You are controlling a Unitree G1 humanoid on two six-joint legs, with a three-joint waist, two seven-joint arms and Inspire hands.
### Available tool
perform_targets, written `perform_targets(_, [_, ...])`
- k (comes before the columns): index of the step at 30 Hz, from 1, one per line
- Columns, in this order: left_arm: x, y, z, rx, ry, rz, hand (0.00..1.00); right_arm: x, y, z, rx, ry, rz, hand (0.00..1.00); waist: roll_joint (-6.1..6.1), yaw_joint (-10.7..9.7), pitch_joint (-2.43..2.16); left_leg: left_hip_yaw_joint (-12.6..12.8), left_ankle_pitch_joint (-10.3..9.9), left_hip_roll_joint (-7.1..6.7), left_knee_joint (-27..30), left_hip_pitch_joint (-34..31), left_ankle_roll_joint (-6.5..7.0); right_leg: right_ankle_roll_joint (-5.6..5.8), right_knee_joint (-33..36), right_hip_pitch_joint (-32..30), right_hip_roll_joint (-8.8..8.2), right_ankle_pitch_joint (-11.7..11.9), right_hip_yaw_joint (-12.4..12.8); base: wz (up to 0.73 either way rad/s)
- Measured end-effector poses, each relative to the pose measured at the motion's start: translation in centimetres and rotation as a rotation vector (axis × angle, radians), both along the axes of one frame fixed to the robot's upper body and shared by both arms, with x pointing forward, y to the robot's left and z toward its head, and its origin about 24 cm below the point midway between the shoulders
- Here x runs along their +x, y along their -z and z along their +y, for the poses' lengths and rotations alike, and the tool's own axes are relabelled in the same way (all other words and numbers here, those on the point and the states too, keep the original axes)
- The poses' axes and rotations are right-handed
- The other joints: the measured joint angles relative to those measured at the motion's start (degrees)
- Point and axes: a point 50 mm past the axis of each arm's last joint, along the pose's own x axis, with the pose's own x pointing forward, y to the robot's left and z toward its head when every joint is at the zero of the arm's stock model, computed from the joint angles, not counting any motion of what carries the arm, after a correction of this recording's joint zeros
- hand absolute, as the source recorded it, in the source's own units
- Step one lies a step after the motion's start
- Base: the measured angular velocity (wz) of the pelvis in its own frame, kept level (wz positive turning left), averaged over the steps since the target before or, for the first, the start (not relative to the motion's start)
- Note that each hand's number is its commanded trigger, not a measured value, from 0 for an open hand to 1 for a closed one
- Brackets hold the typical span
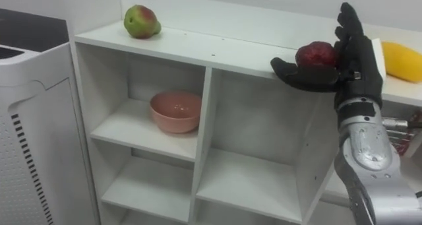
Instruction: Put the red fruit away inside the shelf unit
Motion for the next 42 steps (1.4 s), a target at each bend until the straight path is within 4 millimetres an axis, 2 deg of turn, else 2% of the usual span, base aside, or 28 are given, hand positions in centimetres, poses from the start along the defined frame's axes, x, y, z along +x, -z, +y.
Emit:
perform_targets(1, [0.1,-0.1,0.0,0.002,0.002,-0.007,0.00,0.0,0.1,-0.2,-0.006,-0.001,0.007,0.82,-0.13,0.09,-0.01,0.04,0.00,-0.01,0.06,-0.03,0.00,0.00,0.04,0.01,-0.01,0.00,0.01,0.00])
perform_targets(2, [0.2,-0.1,0.0,0.002,0.002,-0.009,0.00,0.1,0.1,-0.2,-0.009,-0.002,0.012,1.00,-0.19,0.13,-0.05,0.12,0.00,-0.02,0.07,-0.03,0.00,0.00,0.04,0.01,-0.02,0.00,0.01,0.00])
perform_targets(5, [0.2,-0.2,0.2,0.009,0.002,-0.009,0.00,0.2,0.3,-0.4,-0.015,-0.004,0.028,1.00,-0.40,0.21,-0.16,0.27,0.00,-0.02,0.19,-0.07,0.00,0.00,0.06,0.03,-0.02,0.01,0.06,0.00])
perform_targets(11, [0.4,-0.4,0.5,0.019,0.005,-0.021,0.00,0.7,0.3,-0.6,-0.010,-0.002,0.043,1.00,-0.31,0.20,-0.10,0.21,0.00,-0.04,0.91,-0.57,0.00,-0.01,0.06,0.04,-0.03,0.01,0.06,0.00])
perform_targets(21, [0.5,-0.5,0.6,0.021,0.007,-0.026,0.00,0.8,0.1,-0.6,0.000,-0.010,0.032,1.00,0.19,0.28,0.25,0.44,-0.01,-0.02,1.14,-0.40,-0.01,-0.04,0.10,0.22,-0.04,0.03,0.18,0.00])
perform_targets(29, [0.6,-0.5,0.6,0.025,0.004,-0.026,0.00,0.5,-0.7,-0.1,0.043,-0.054,-0.002,1.00,0.62,-0.20,0.20,0.56,-0.03,-0.02,1.05,-0.83,-0.02,-0.05,0.15,-0.30,-0.04,0.04,0.20,0.00])
perform_targets(34, [0.4,-0.4,0.6,0.027,0.000,-0.027,0.00,0.0,-1.3,1.3,0.021,-0.114,-0.032,1.00,2.37,-0.74,-0.39,1.06,-0.02,-0.02,0.81,-1.04,-0.01,-0.06,0.11,-0.87,-0.12,0.05,0.37,-0.03])
perform_targets(36, [0.4,-0.4,0.4,0.030,0.005,-0.031,0.00,-1.1,-1.1,2.2,-0.038,-0.149,-0.054,1.00,3.01,-0.81,-0.77,1.03,-0.01,-0.01,0.37,-0.82,-0.01,-0.06,0.08,-0.89,-0.07,0.05,0.88,0.00])
perform_targets(38, [0.2,-0.3,0.3,0.033,0.003,-0.026,0.00,-1.8,-1.0,3.0,-0.078,-0.180,-0.066,1.00,3.14,-0.42,-0.83,1.06,0.01,0.05,-0.05,-0.37,-0.02,-0.06,0.06,-0.82,0.03,0.05,1.77,-0.11])
perform_targets(42, [-0.5,0.2,0.0,0.020,0.009,0.013,0.00,-3.3,-0.8,5.0,-0.112,-0.278,-0.096,1.00,3.29,-0.30,-0.70,1.52,0.01,0.14,-1.10,1.41,-0.03,-0.06,-0.01,0.20,0.07,0.04,1.93,-0.09])
